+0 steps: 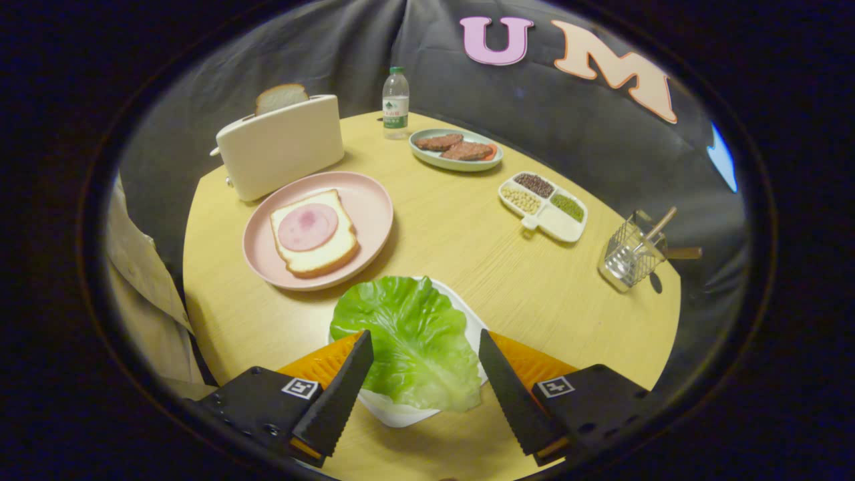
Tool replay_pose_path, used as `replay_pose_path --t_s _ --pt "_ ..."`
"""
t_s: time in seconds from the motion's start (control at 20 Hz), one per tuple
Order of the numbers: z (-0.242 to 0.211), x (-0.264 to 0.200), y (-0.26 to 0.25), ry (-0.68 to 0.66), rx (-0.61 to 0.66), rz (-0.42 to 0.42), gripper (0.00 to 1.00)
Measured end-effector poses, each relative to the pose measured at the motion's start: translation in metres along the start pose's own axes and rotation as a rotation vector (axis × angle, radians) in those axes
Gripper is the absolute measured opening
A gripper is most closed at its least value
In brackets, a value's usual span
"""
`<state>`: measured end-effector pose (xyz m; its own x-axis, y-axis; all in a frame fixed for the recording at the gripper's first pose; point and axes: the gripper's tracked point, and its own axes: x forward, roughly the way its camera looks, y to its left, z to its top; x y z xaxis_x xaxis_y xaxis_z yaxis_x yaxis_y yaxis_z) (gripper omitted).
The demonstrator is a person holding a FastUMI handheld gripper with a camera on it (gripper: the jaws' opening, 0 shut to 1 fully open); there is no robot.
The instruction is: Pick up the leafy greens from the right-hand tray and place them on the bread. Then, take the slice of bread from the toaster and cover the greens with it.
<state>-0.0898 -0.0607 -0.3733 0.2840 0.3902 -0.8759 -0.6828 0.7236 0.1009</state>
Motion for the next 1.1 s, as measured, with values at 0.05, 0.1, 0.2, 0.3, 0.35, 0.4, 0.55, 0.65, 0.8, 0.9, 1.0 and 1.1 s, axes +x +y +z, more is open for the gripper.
replay_pose_path --t_s 0.05,0.1,0.2,0.3,0.35,0.4,0.55,0.65,0.8,0.9,1.0,1.1 --pt "-0.005 0.004 -0.002 0.012 0.004 0.005 1.00" --pt "-0.007 0.007 -0.003 0.021 0.009 0.009 1.00" --pt "-0.015 0.011 -0.003 0.040 0.021 0.015 1.00" --pt "-0.022 0.017 -0.002 0.064 0.027 0.018 1.00" --pt "-0.028 0.017 -0.002 0.084 0.029 0.024 0.95" --pt "-0.025 0.021 -0.001 0.067 0.055 0.029 0.88" --pt "-0.030 0.018 -0.001 0.082 0.084 0.034 0.68" --pt "-0.029 0.018 0.001 0.068 0.089 0.033 0.55" --pt "-0.024 0.018 0.004 0.048 0.088 0.022 0.42" --pt "-0.024 0.019 0.007 0.041 0.069 0.011 0.31" --pt "-0.026 0.017 0.013 0.035 0.033 -0.002 0.20" --pt "-0.026 0.015 0.017 0.035 -0.001 -0.010 0.09"
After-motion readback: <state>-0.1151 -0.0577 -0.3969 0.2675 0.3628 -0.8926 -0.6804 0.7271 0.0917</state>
